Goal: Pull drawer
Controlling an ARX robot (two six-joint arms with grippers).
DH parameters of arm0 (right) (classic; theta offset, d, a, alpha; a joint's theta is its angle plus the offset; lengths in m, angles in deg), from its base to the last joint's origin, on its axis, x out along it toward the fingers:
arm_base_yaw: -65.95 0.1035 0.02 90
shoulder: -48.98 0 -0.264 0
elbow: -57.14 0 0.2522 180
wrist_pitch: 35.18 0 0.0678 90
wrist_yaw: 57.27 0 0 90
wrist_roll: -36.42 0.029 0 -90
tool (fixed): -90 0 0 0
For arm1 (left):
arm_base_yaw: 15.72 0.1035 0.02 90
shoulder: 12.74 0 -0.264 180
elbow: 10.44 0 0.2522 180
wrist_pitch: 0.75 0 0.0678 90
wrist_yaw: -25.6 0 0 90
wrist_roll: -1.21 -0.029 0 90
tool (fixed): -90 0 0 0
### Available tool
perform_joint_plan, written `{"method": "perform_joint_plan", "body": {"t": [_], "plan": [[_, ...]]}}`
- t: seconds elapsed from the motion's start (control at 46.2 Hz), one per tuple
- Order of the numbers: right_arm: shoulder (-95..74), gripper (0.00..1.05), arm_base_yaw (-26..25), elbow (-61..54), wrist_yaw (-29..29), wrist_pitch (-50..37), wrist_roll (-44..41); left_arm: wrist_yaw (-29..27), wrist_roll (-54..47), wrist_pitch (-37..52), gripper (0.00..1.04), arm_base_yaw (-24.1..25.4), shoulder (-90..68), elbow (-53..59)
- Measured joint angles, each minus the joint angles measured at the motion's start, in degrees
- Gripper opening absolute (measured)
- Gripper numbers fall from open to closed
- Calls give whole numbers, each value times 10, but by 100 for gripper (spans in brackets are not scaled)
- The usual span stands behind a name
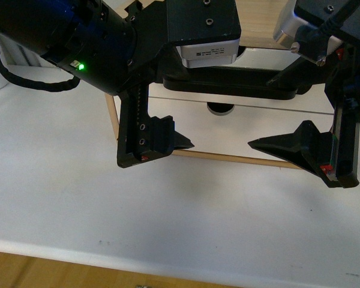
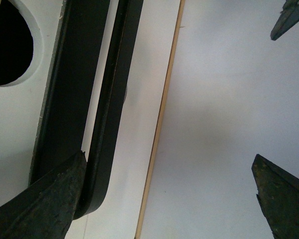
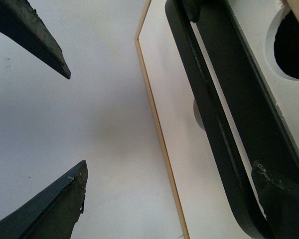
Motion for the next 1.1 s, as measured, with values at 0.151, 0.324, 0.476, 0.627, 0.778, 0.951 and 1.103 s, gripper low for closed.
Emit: {"method": "perform_joint_plan", "body": {"t": [0.151, 0.324, 0.476, 0.627, 0.778, 0.951, 1.103], "plan": [[-2, 96, 1, 4, 0, 11, -7, -3, -11, -25, 99, -4, 0, -11], [-3, 96, 2, 8, -2, 19, -13, 8, -10, -63, 99, -5, -1, -27], [-5, 96, 2, 10, -5, 24, -22, 2, -16, -74, 99, -7, -1, -31], [-6, 96, 2, 11, -6, 32, -29, 2, -17, -81, 99, -8, -1, -32], [-5, 96, 3, 16, -3, 57, -45, 0, -24, -88, 99, -10, 0, -32], [6, 96, 4, 16, 3, 92, -65, -6, -31, -103, 99, -17, 11, -25], [22, 96, 4, 6, 9, 116, -79, -13, -36, -114, 99, -26, 30, -7]]}}
